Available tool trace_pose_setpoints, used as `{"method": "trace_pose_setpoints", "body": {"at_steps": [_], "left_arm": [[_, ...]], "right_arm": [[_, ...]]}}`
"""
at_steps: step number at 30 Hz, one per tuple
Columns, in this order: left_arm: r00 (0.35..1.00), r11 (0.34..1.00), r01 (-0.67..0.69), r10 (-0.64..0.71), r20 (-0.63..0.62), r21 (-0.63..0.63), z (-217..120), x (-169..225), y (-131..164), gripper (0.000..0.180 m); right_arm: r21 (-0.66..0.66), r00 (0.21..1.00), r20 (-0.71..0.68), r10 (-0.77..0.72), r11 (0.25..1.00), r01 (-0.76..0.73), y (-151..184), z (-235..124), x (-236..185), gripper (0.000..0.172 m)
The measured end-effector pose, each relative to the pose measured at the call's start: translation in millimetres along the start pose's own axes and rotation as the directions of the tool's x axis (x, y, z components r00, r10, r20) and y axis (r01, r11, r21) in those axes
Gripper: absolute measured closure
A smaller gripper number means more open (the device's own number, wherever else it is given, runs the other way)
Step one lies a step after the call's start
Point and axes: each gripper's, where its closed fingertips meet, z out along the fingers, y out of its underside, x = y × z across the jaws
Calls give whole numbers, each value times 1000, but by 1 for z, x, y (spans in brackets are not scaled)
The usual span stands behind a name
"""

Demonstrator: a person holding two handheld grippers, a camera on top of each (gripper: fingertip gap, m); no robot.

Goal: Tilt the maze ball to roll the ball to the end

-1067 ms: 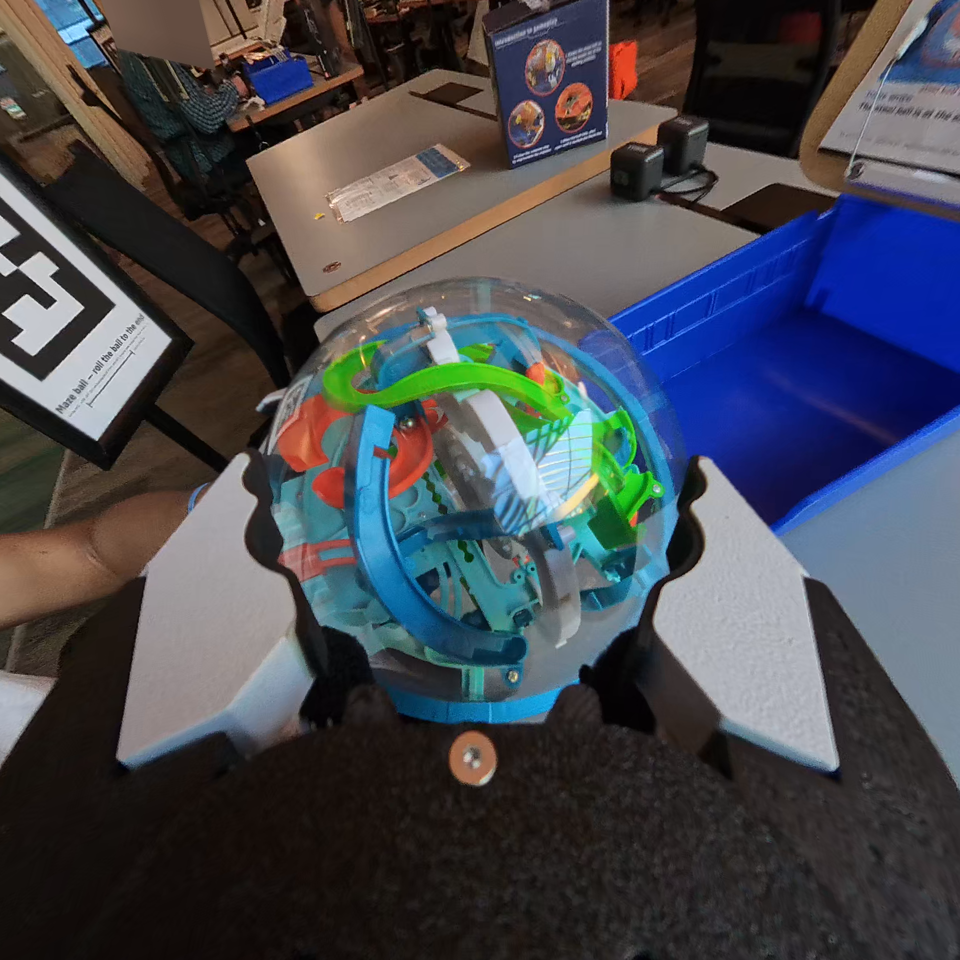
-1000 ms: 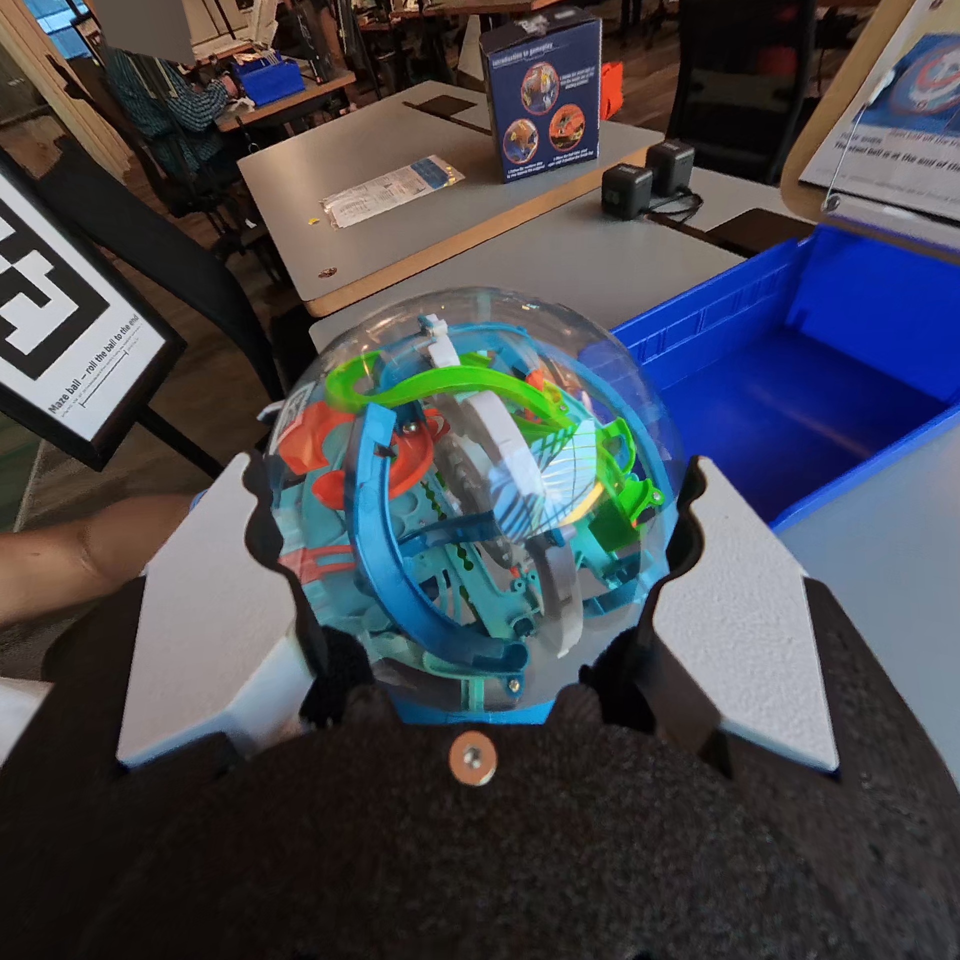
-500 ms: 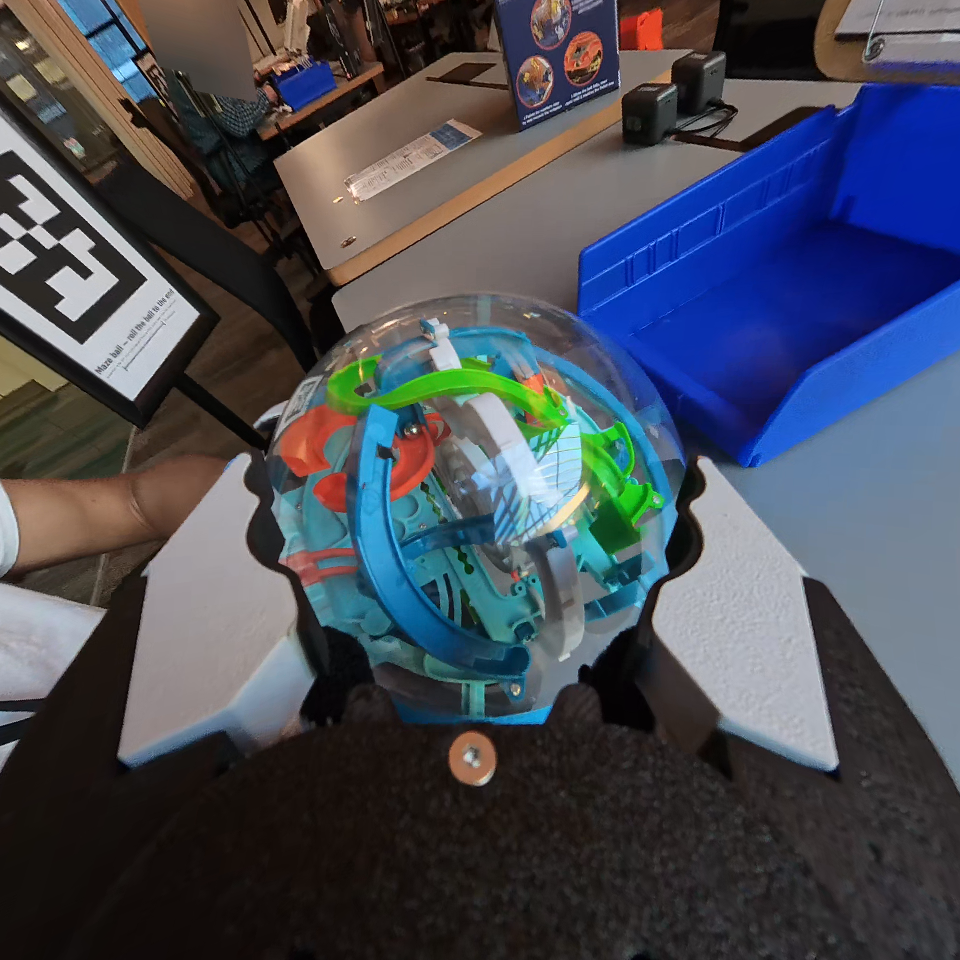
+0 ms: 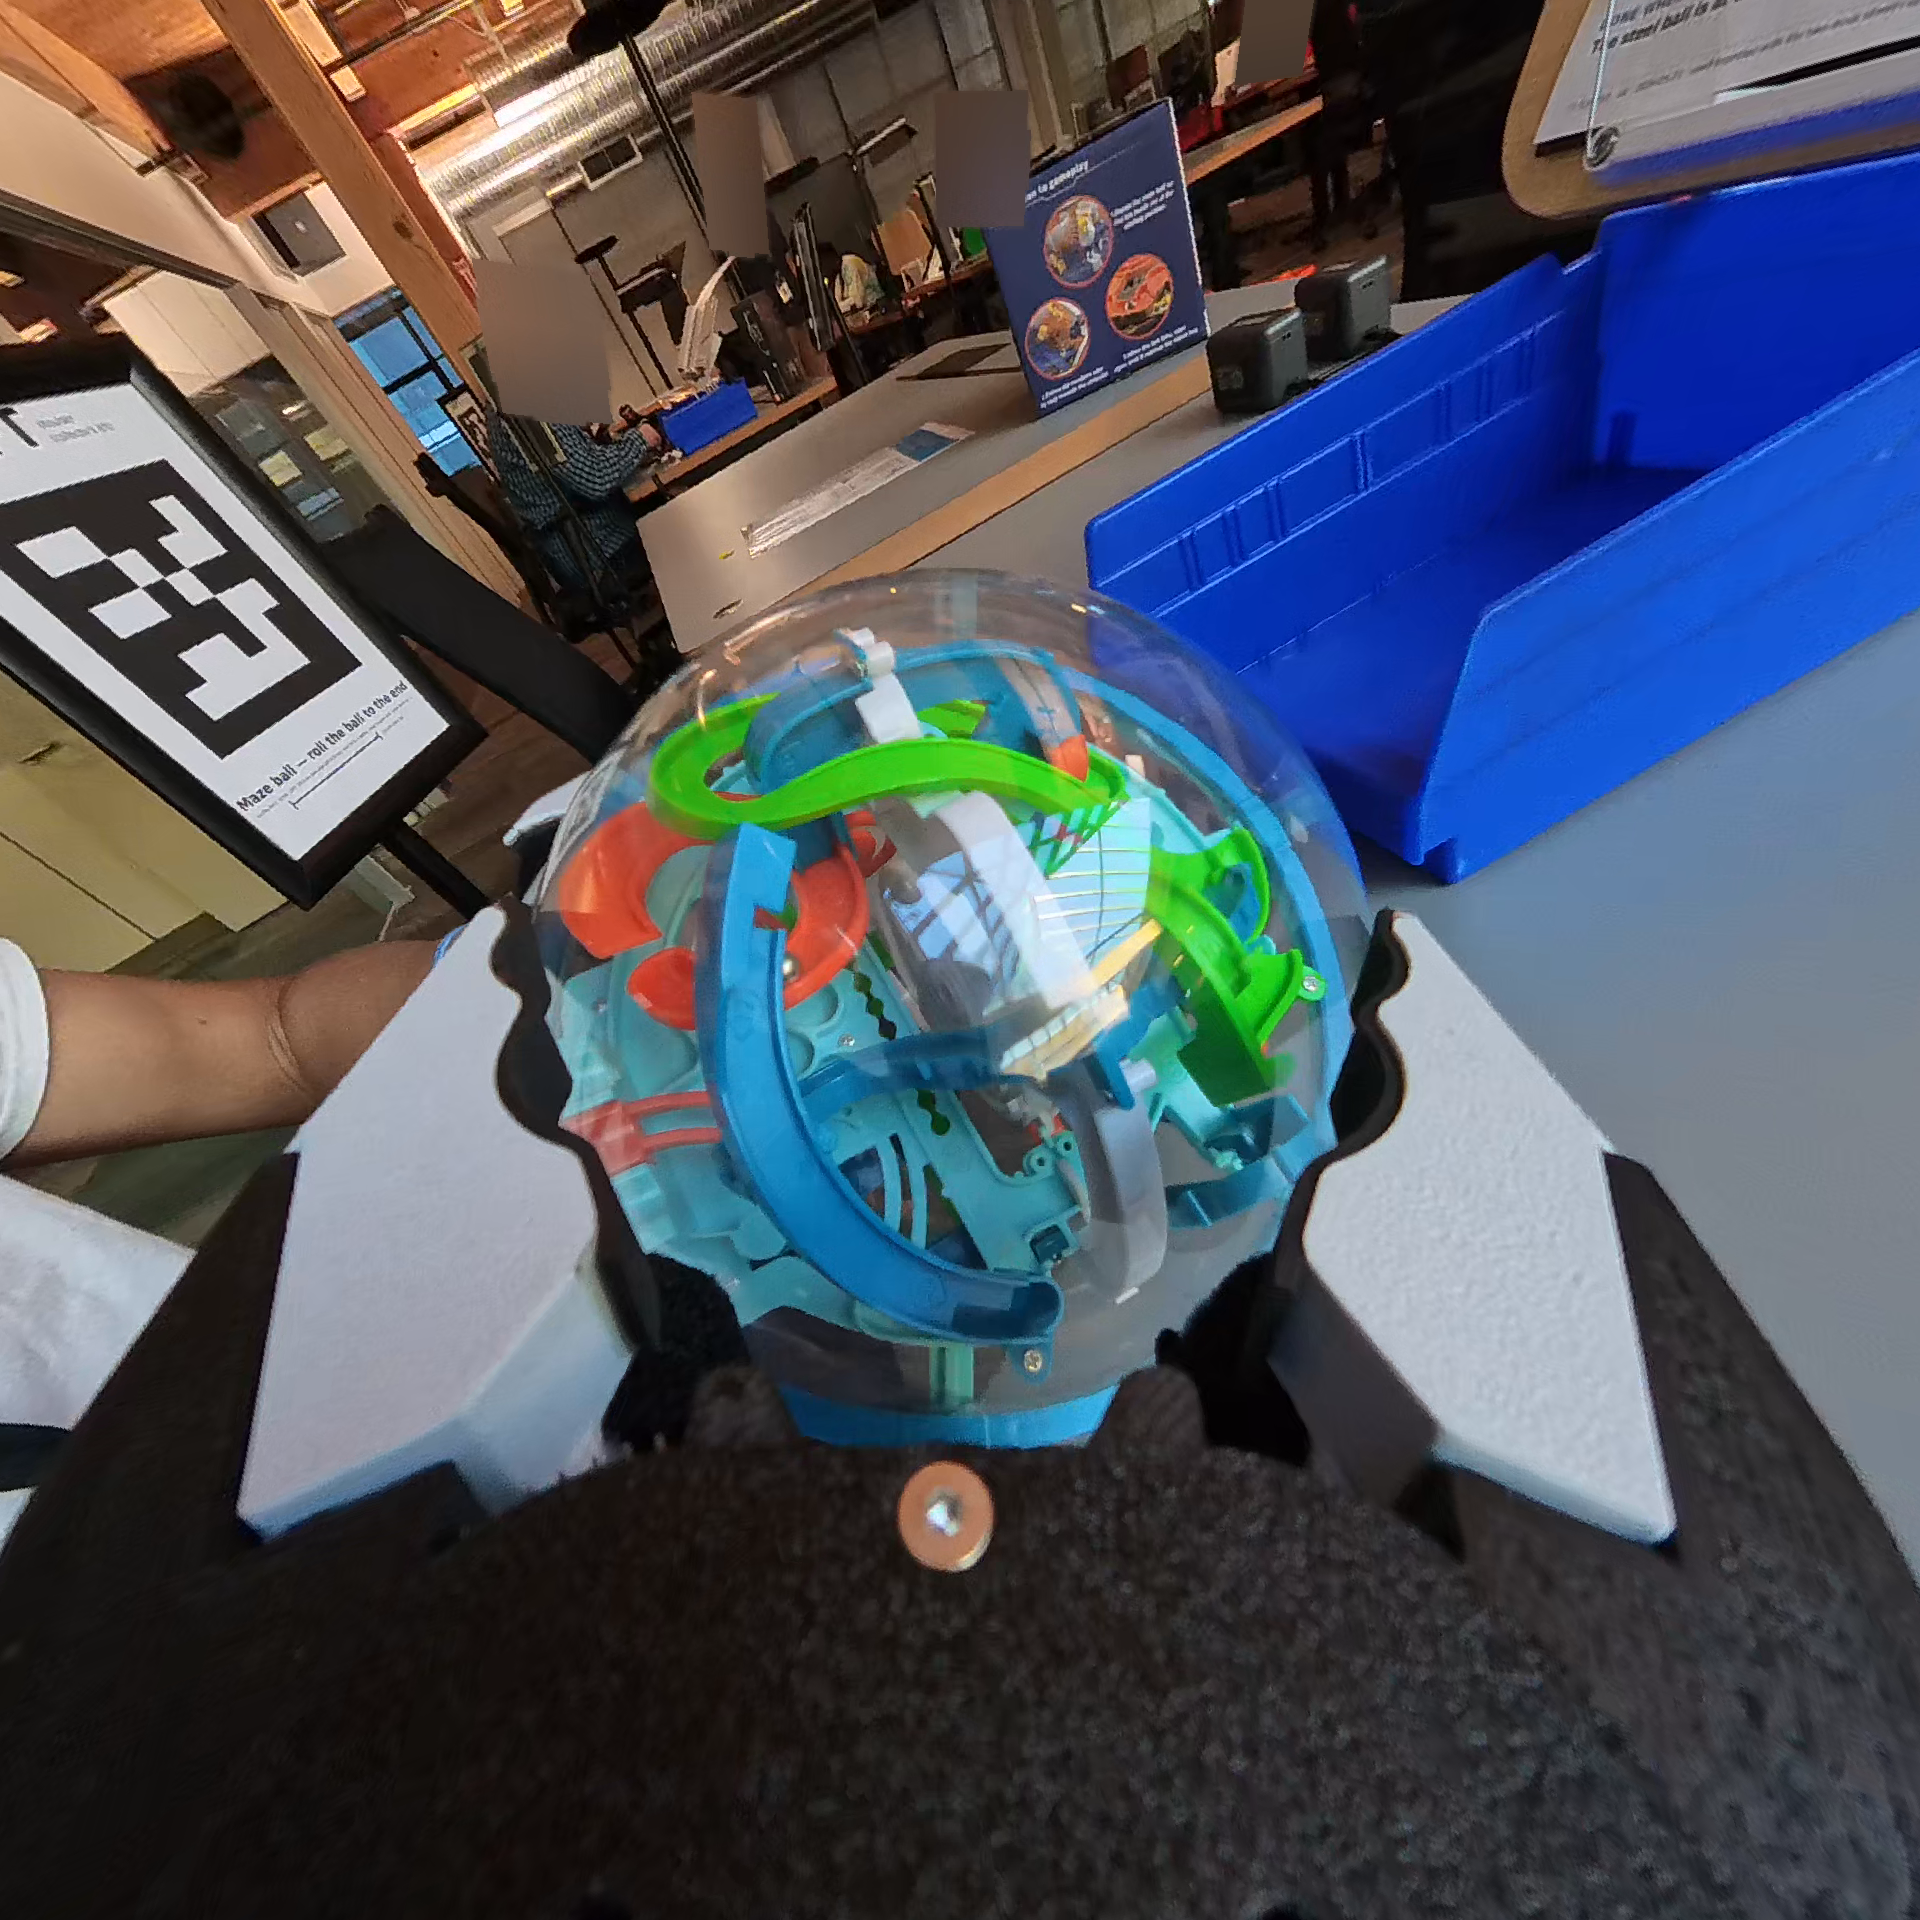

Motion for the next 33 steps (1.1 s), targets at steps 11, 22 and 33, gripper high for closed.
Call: {"method": "trace_pose_setpoints", "body": {"at_steps": [11,22,33], "left_arm": [[998,1000,-20,20,68,2,-21,-7,-13,22],[969,987,-155,160,190,-39,-43,-14,-17,30],[580,745,-608,652,488,-273,-94,13,-51,28]], "right_arm": [[-81,1000,-10,5,997,-6,3,21,6,24],[-109,999,4,-44,993,45,-4,39,5,25],[-158,997,56,-60,985,68,-10,58,4,25]]}}
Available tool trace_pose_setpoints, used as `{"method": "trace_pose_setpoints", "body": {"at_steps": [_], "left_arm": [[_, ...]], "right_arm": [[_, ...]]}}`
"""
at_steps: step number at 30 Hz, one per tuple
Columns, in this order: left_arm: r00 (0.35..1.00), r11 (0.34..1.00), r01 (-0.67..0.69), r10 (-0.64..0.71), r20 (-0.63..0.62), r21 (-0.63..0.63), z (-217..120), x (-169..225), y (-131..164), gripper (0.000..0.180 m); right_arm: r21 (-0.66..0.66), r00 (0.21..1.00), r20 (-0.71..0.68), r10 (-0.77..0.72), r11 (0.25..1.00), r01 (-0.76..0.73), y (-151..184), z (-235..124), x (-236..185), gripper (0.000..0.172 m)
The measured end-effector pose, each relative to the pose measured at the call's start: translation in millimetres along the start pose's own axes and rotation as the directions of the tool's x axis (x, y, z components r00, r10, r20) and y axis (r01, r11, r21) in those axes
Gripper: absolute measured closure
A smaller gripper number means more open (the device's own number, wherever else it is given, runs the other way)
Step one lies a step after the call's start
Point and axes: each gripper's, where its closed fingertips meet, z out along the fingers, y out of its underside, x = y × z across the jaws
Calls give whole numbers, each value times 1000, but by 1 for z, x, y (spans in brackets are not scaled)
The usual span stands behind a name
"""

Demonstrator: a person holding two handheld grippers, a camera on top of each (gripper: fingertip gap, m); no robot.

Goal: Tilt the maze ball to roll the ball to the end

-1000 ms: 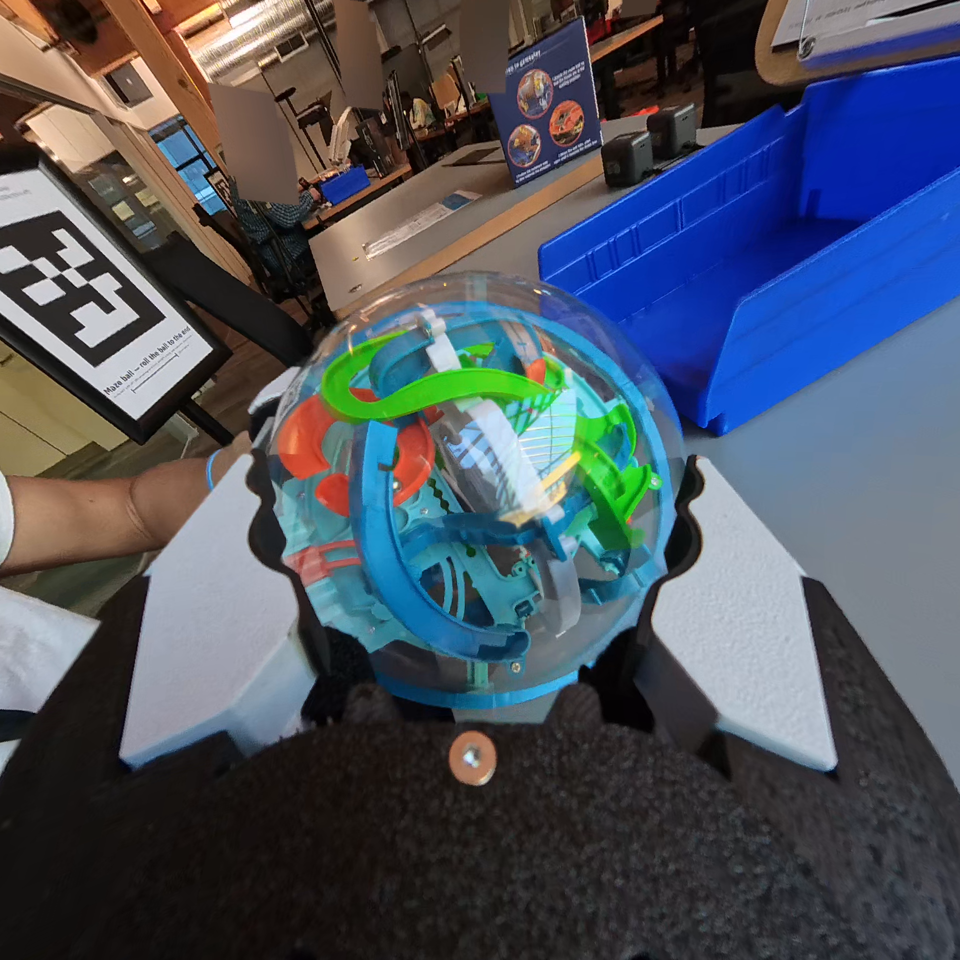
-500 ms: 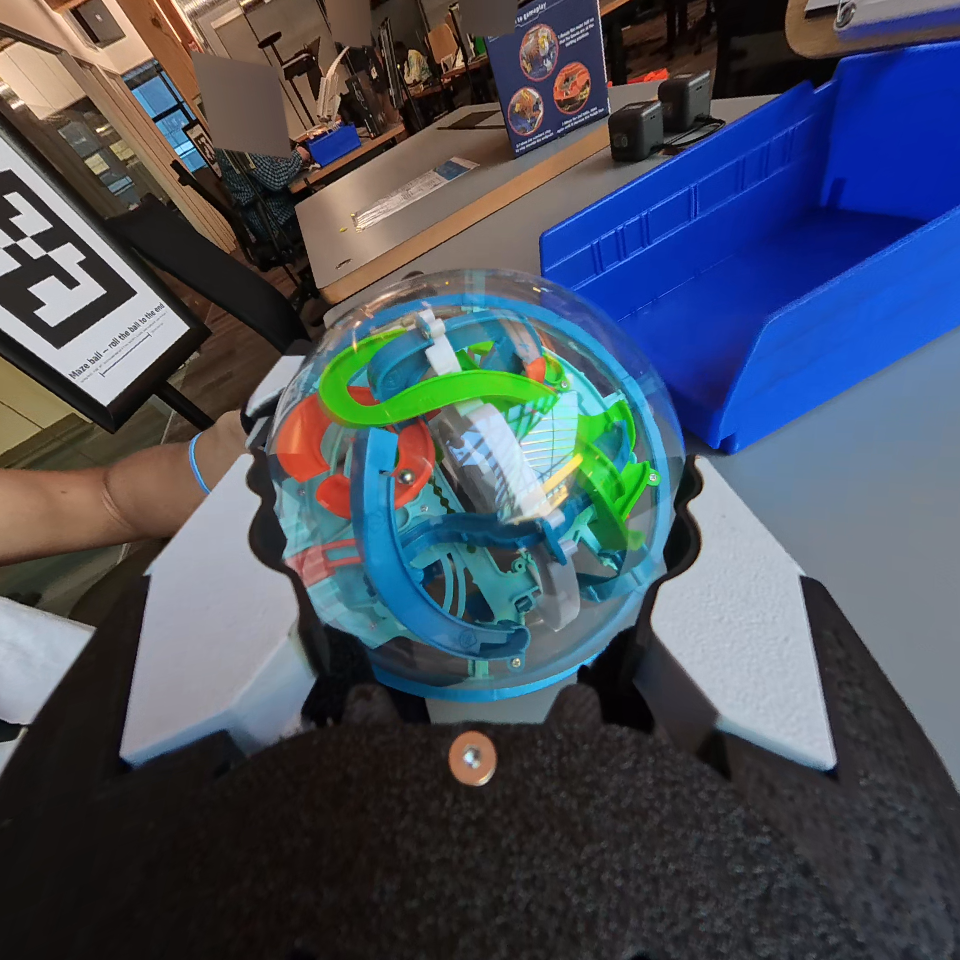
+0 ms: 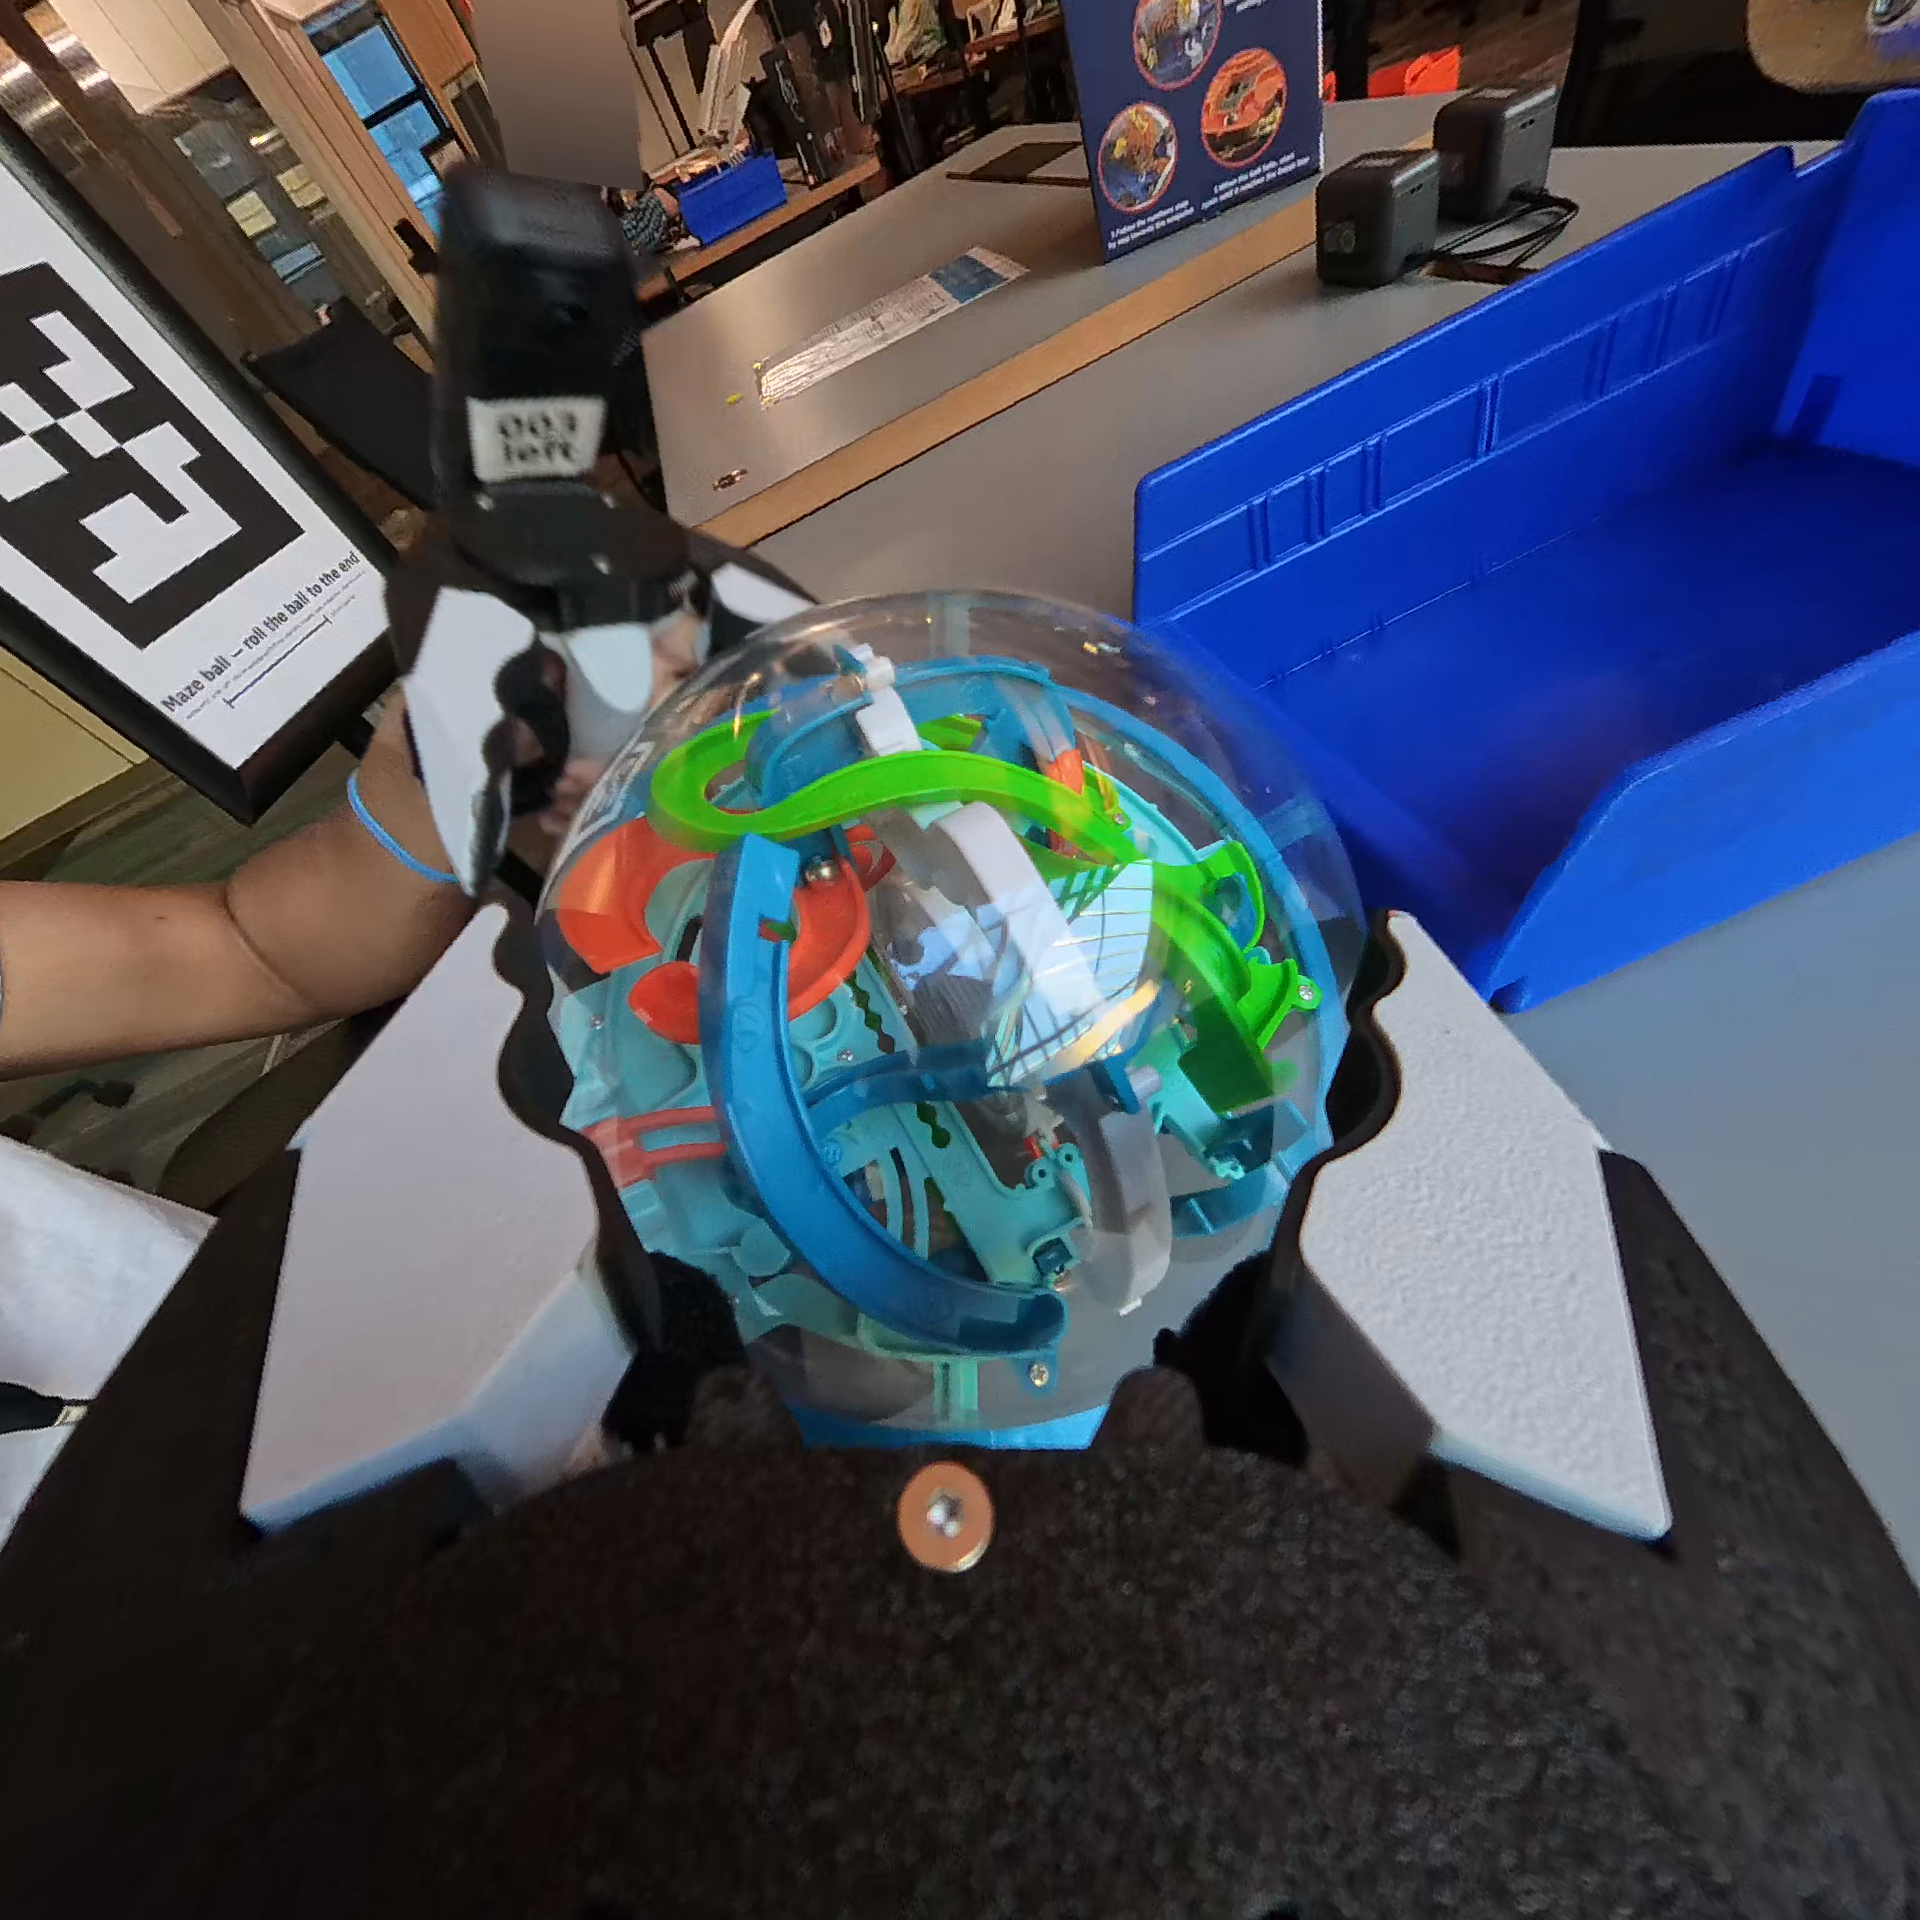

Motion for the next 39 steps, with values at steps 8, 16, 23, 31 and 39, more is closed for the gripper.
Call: {"method": "trace_pose_setpoints", "body": {"at_steps": [8,16,23,31,39], "left_arm": [[942,919,-333,331,-45,-212,16,6,-38,21],[941,895,-334,302,-151,-296,31,8,-21,26],[972,960,-231,220,-85,-157,13,-2,-12,26],[989,989,-147,147,16,22,-1,-12,-5,27],[986,987,-140,132,101,74,-4,-17,5,27]], "right_arm": [[-12,999,-4,-49,999,49,-6,15,-7,25],[13,998,61,-34,999,33,-15,9,-23,36],[197,992,-34,126,974,-117,23,-29,-15,29],[240,977,-31,213,950,-200,65,15,-36,18],[325,902,97,421,843,-429,50,37,-31,19]]}}
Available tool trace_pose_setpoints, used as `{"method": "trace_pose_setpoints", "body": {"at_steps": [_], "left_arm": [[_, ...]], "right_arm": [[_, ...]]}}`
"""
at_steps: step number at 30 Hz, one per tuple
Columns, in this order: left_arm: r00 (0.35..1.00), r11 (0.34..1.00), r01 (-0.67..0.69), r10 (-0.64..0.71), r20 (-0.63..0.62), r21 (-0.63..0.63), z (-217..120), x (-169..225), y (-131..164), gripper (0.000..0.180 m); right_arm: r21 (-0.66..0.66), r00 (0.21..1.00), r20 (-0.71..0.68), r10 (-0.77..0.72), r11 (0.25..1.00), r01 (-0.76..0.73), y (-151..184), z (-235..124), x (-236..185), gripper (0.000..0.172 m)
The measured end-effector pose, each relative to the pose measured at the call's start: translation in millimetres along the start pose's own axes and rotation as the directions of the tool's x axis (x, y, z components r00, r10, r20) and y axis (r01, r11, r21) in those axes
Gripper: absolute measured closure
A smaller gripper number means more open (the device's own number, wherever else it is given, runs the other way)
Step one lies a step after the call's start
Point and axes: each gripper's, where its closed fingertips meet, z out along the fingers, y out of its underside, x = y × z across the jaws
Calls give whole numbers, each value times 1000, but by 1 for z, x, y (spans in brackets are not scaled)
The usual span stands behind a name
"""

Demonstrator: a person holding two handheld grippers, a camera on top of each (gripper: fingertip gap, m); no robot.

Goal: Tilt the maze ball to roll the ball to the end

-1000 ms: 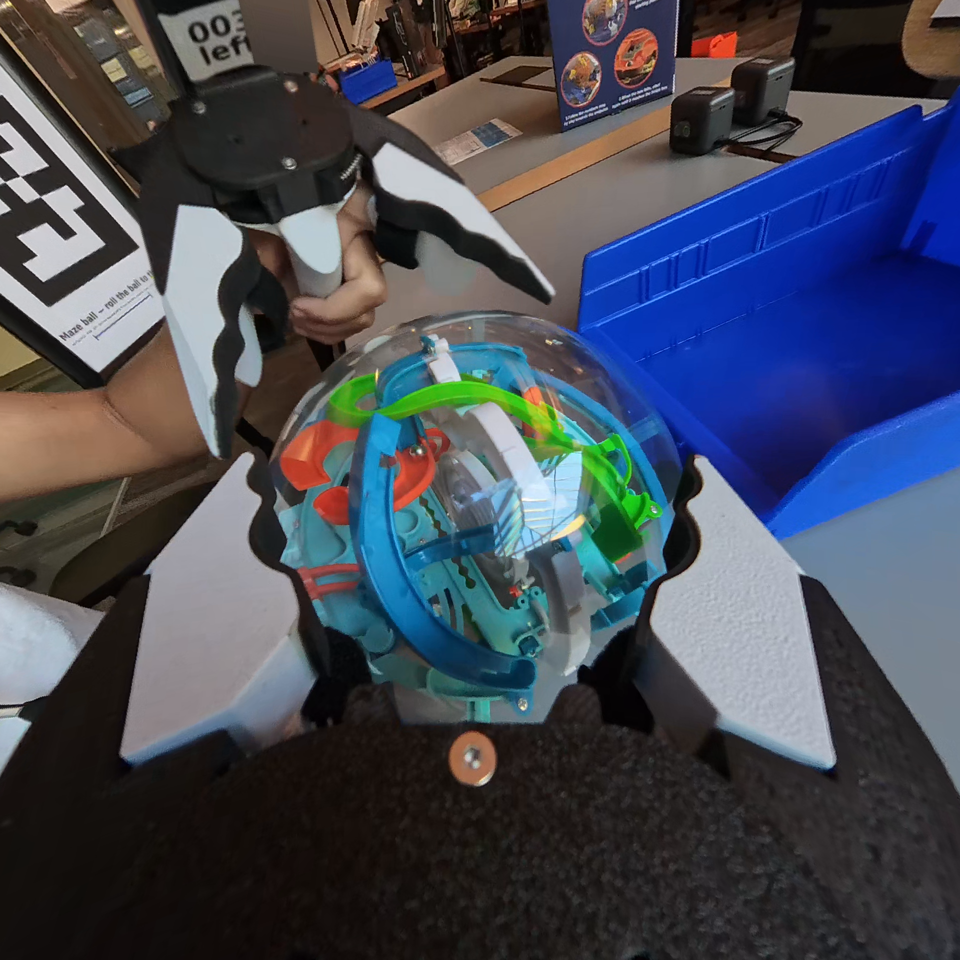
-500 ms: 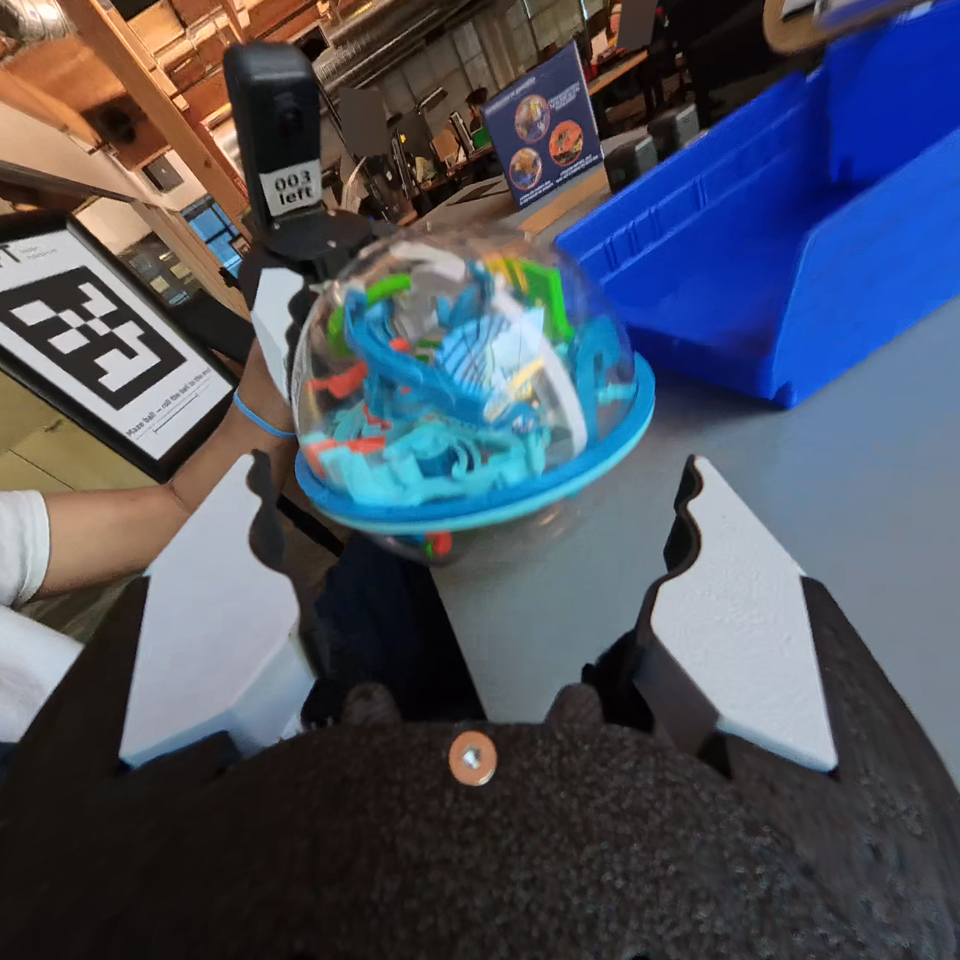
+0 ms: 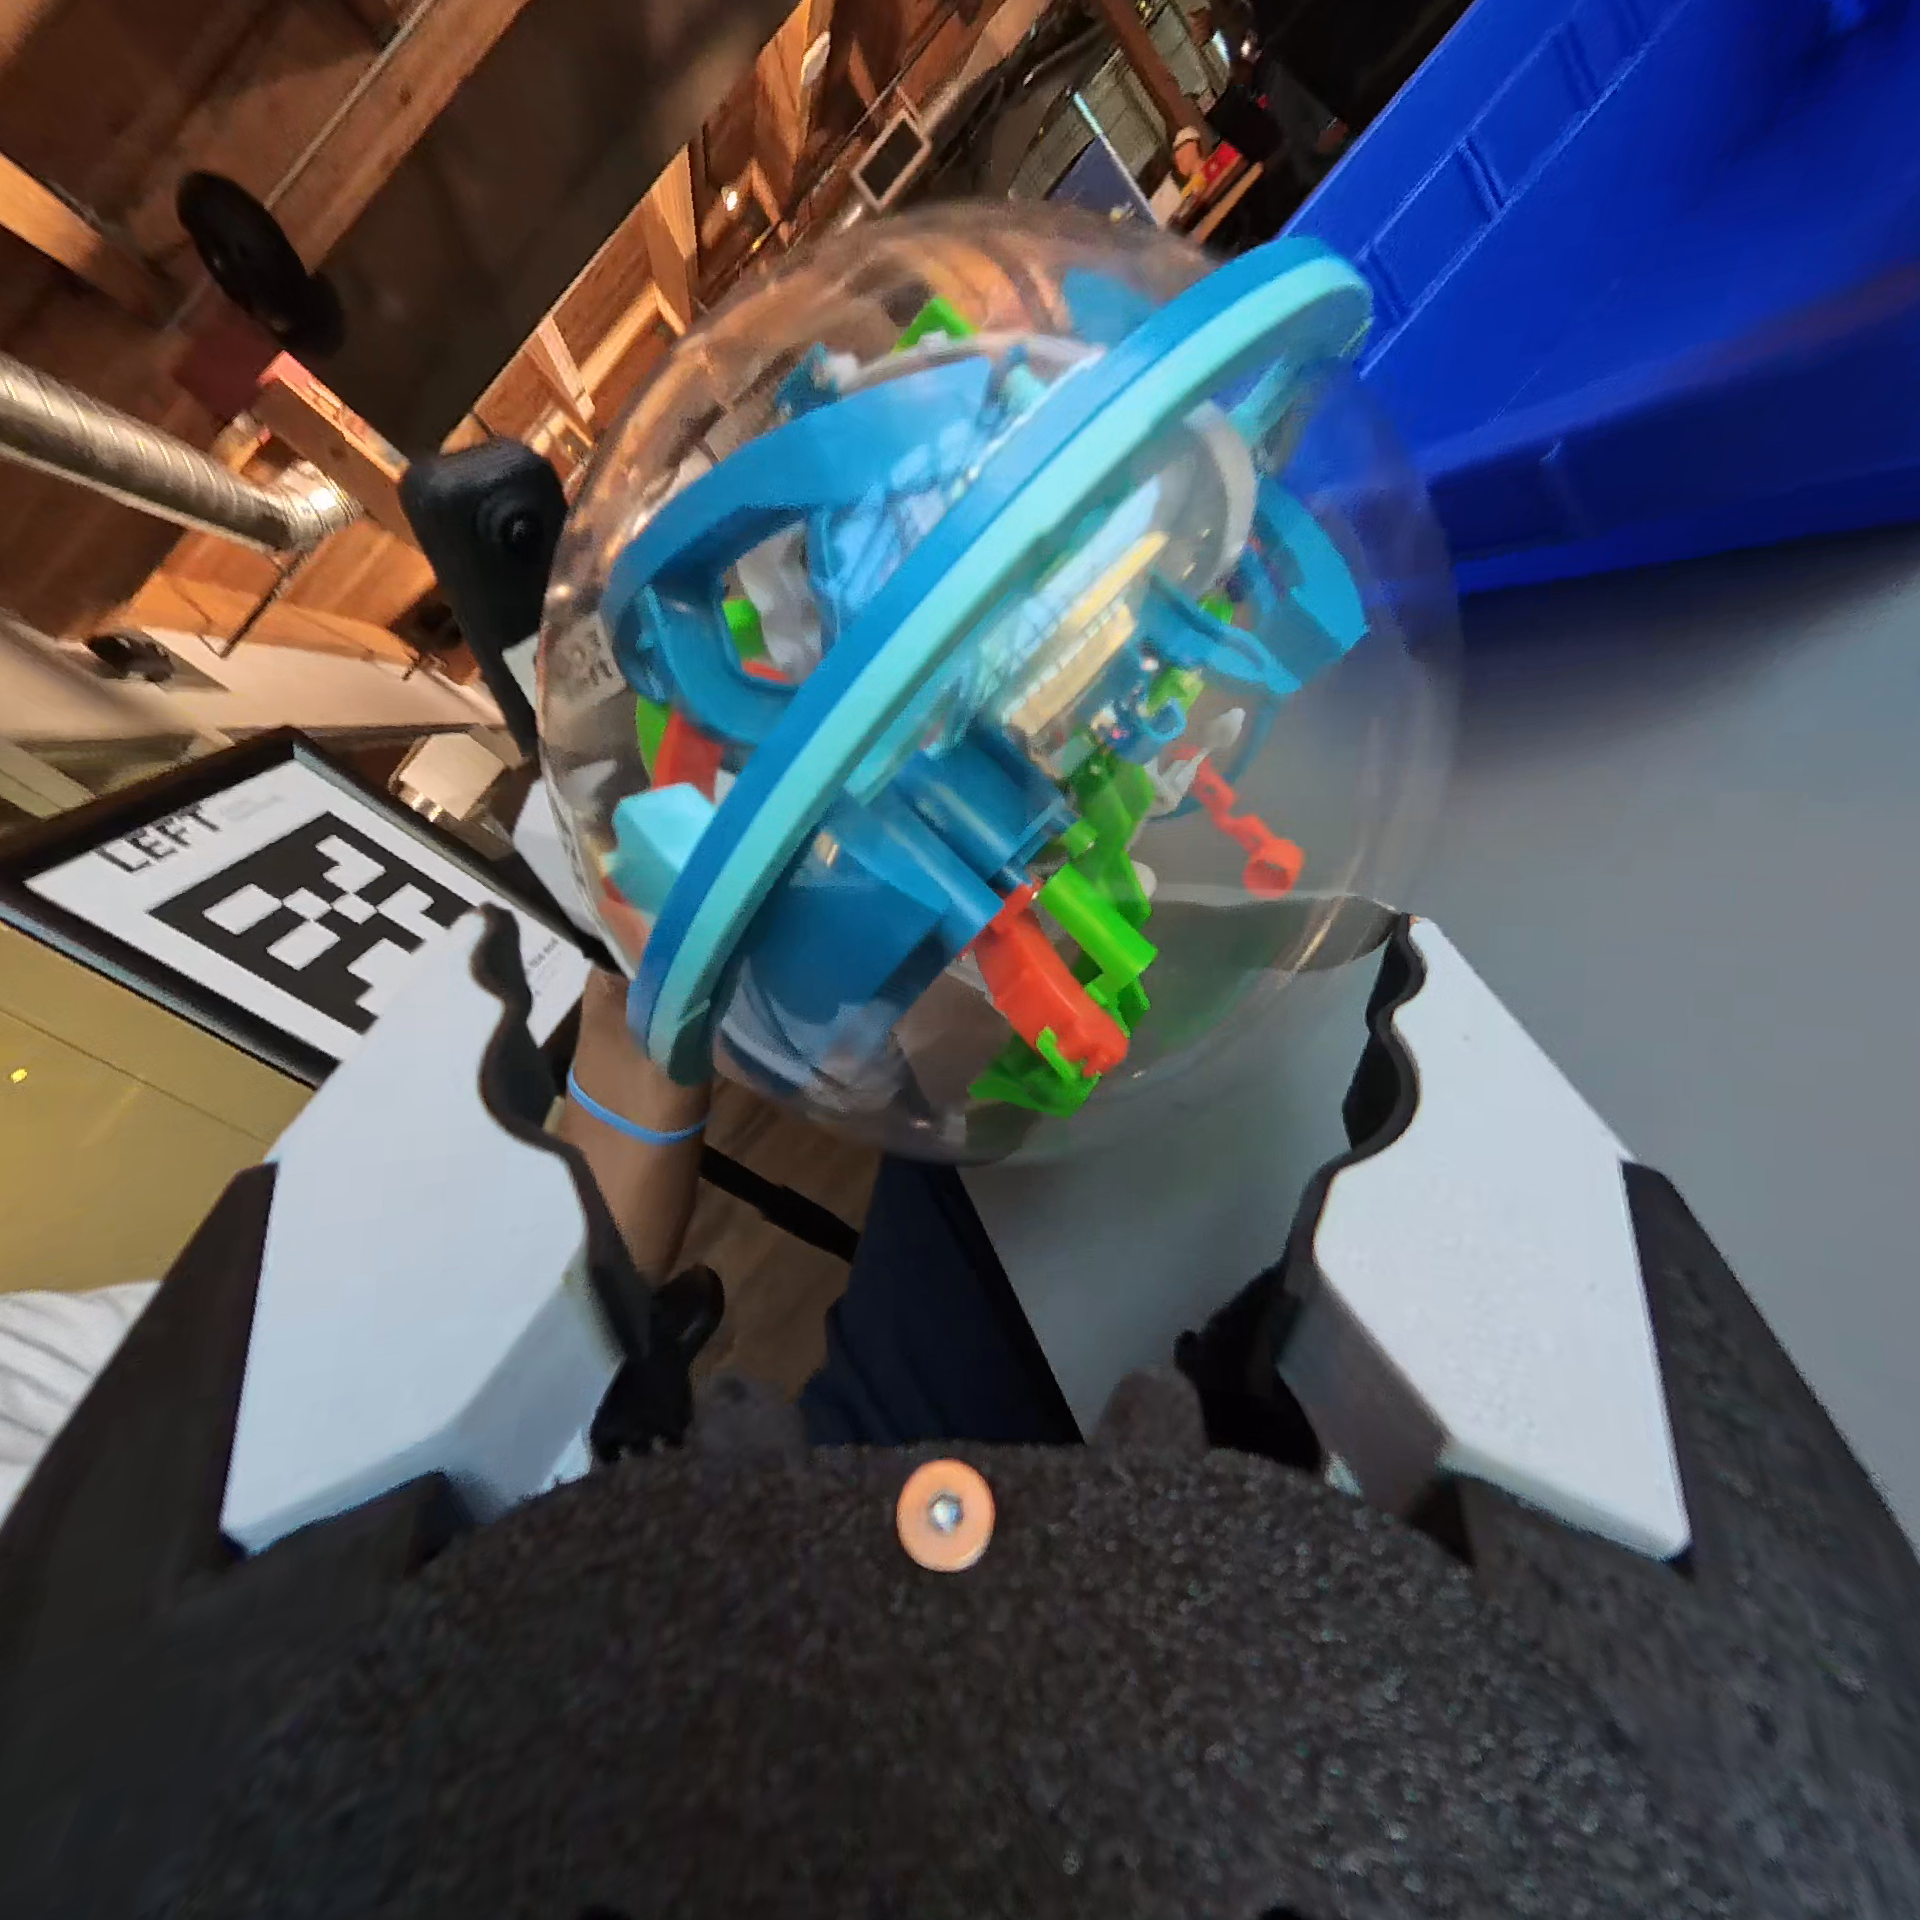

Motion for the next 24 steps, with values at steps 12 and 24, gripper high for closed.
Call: {"method": "trace_pose_setpoints", "body": {"at_steps": [12,24], "left_arm": [[991,1000,29,-27,-134,13,-16,-8,-27,34],[975,941,-210,180,-132,-266,6,-6,13,23]], "right_arm": [[-53,997,-65,41,998,-44,-13,-4,11,28],[-210,992,-105,-75,976,52,-15,-2,7,29]]}}
